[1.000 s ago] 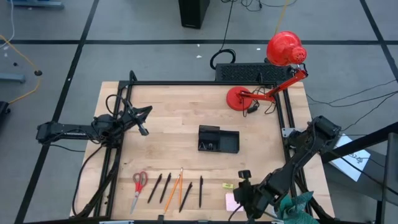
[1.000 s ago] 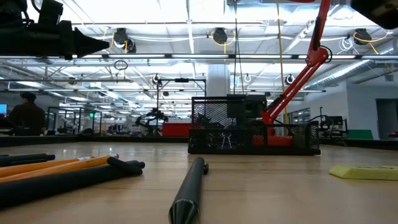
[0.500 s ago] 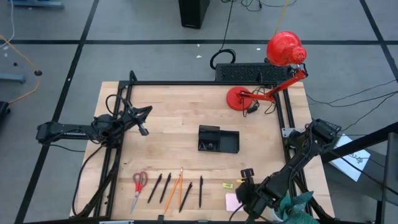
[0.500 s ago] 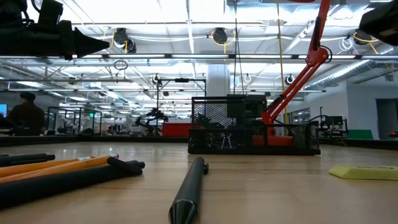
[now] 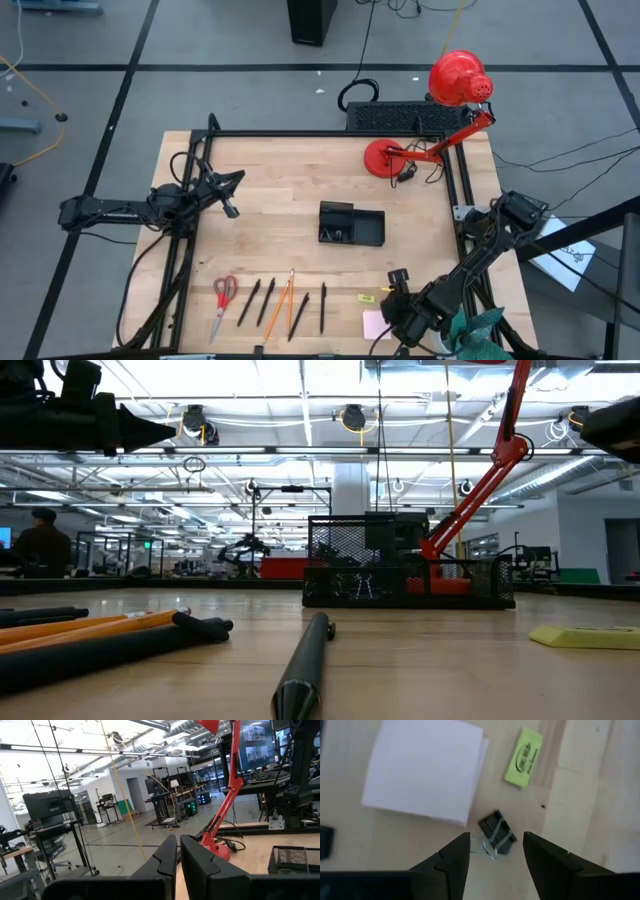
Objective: Pick and place office supplies into organizer
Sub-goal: Put the black binder clip into the black desk organizer
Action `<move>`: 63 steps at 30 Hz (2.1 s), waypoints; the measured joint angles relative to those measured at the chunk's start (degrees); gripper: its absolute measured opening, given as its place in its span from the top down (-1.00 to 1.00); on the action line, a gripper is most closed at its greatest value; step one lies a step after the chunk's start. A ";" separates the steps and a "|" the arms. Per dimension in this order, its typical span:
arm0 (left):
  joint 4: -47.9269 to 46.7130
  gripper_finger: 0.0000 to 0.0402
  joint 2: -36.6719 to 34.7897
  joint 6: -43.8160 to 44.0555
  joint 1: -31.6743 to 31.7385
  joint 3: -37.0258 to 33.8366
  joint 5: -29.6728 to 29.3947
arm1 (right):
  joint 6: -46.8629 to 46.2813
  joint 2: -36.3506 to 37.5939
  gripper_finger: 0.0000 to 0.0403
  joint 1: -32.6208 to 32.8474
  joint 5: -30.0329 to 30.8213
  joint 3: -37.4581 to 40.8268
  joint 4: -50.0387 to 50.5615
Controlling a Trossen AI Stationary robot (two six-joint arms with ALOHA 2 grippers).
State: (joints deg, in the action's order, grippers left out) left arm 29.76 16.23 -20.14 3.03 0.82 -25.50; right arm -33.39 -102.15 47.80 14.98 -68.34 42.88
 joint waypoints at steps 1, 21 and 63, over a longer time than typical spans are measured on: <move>0.00 0.85 0.00 0.00 0.00 0.00 0.00 | 0.03 0.00 0.18 0.01 0.01 0.25 -0.29; 0.04 0.85 0.00 -0.11 0.01 0.00 0.00 | 1.56 -0.13 0.73 -0.05 -3.24 1.60 -5.03; 0.02 0.85 0.00 -0.20 0.02 0.00 0.00 | 3.39 1.88 0.98 -2.38 1.23 1.75 -3.80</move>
State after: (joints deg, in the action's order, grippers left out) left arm 29.78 16.23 -20.34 3.05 0.82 -25.50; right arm -30.00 -100.27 45.42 16.21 -66.59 39.09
